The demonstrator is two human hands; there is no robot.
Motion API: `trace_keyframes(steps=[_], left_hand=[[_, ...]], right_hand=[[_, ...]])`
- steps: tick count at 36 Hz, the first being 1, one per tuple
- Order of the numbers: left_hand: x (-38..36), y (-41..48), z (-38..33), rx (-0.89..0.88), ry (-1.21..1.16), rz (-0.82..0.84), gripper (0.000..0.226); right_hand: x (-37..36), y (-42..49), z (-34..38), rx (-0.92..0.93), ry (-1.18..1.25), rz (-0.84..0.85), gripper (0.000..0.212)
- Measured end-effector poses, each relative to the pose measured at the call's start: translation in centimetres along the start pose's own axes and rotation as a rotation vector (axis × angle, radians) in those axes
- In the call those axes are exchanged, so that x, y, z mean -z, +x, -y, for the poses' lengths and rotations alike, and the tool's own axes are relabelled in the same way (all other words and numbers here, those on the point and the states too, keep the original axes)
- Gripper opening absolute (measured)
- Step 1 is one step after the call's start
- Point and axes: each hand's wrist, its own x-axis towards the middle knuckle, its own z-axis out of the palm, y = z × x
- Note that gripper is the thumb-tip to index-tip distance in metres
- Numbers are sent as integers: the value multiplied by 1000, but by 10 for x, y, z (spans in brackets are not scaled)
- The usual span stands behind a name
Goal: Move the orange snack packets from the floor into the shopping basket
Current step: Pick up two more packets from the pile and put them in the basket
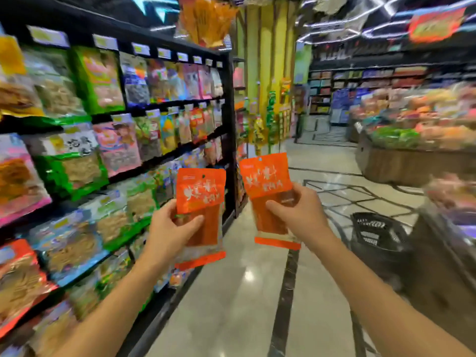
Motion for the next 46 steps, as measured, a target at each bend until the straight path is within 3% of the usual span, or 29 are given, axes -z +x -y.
trace_keyframes(steps=[13, 21, 26, 37, 46], left_hand=[[-340, 25, -90, -14, -158, 271, 29], [-508, 33, -136, 53, -175, 390, 34], [-579, 57, -138, 69, -178, 422, 42], [-723, 169, -109, 59, -248, 481, 33], [-841, 283, -98, 85, -252, 516, 42]], right_hand=[[283, 39, -142, -106, -80, -205, 23], [411, 72, -220, -196, -147, -354, 17], [458, 107, -265, -183, -143, -413, 24], [498, 248, -365, -235, -167, -420, 32], [541, 375, -433, -234, -165, -481, 26]])
